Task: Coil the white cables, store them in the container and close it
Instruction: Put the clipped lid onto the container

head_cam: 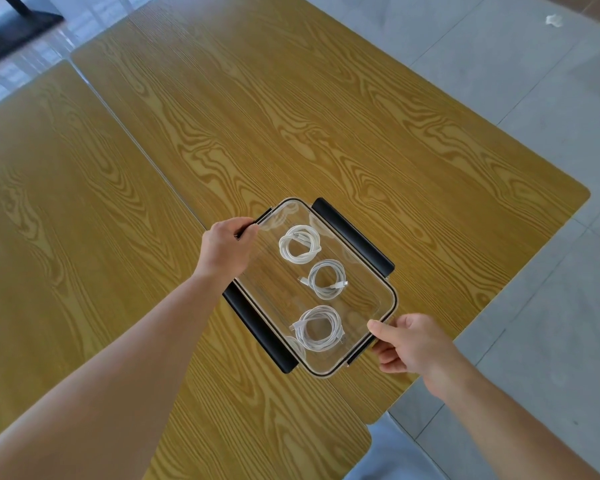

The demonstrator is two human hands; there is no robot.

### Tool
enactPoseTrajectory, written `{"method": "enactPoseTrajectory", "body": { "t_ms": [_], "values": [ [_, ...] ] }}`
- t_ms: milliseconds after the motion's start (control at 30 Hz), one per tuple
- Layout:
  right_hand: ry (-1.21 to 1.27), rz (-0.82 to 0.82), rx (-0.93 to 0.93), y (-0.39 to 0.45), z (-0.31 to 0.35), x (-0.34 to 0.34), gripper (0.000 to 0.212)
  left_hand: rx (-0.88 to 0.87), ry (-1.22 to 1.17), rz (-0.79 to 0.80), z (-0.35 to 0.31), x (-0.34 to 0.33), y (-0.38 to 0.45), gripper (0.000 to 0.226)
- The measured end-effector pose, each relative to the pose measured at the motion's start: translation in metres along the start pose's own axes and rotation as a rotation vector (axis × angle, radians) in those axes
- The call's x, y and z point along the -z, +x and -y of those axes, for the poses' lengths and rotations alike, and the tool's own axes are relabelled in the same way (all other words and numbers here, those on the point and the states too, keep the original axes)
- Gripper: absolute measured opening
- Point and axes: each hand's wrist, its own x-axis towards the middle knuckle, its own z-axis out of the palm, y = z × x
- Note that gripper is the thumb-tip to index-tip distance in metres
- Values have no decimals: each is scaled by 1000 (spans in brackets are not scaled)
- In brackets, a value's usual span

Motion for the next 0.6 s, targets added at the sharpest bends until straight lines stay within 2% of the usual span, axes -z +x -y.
{"method": "enactPoseTrajectory", "body": {
  "t_ms": [200, 300, 400, 500, 600],
  "values": [
    [-113, 24, 2, -3, 1, 4, 32, 115, -74, 19, -3, -5, -5, 28],
    [-210, -15, 54, -3, 4, 16, 29, 178, -120, 9, 2, -7, -15, 31],
    [-293, -115, 166, -2, 16, 29, 25, 251, -133, -17, 11, -5, -30, 46],
    [-433, -199, 301, -2, 33, 36, 35, 282, -147, -58, 19, -3, -50, 53],
    [-549, -237, 519, -1, 49, 35, 38, 334, -200, -107, 23, -4, -72, 55]
  ]
}}
